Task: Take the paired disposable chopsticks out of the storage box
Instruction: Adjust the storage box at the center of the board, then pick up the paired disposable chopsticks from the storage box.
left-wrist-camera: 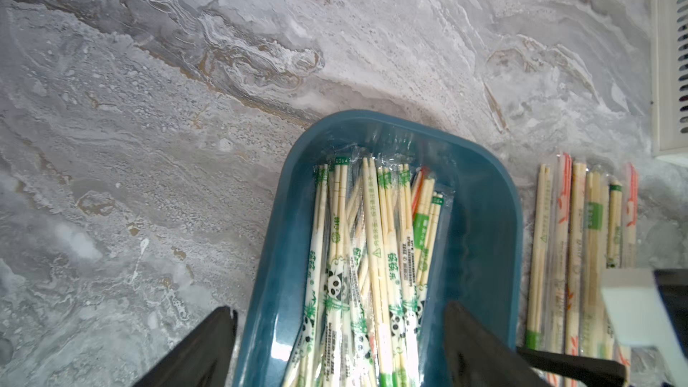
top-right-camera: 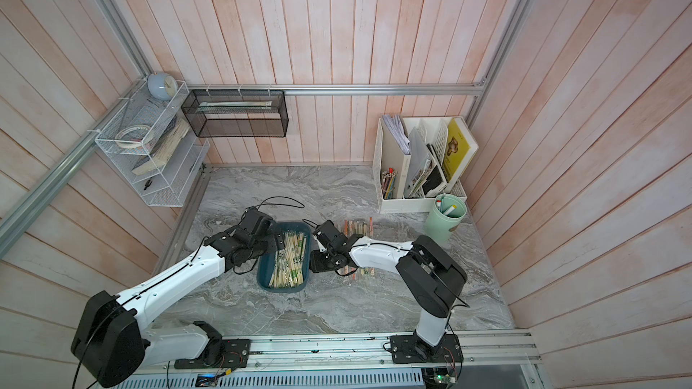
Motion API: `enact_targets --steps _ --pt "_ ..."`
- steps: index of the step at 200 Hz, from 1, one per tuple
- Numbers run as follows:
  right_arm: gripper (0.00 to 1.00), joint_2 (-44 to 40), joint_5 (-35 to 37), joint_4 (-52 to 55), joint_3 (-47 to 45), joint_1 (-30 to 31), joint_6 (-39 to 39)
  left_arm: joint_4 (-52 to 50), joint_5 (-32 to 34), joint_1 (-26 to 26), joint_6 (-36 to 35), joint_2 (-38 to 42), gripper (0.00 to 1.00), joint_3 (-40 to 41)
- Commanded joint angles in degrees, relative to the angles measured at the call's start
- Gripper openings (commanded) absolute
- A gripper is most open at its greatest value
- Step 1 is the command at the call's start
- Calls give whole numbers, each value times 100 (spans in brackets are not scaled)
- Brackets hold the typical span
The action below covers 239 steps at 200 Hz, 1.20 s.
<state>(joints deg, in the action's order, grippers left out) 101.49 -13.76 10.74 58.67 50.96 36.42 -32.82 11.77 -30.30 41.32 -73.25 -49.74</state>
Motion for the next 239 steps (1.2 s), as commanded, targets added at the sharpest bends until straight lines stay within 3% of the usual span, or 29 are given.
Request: enact_targets --steps 1,43,128,177,239 --pt "47 144 -273 -351 294 28 26 151 -173 68 -124 110 91 78" --pt "47 222 -262 -387 454 -5 39 153 -227 164 -134 103 91 113" --pt "47 -1064 -40 -266 -601 -720 -20 96 -377 341 -303 180 89 30" --pt "47 -1201 63 -274 -681 -850 -21 116 -680 332 -405 27 63 109" --pt "47 -1368 119 -257 -781 -969 38 308 -461 341 -388 -375 48 290"
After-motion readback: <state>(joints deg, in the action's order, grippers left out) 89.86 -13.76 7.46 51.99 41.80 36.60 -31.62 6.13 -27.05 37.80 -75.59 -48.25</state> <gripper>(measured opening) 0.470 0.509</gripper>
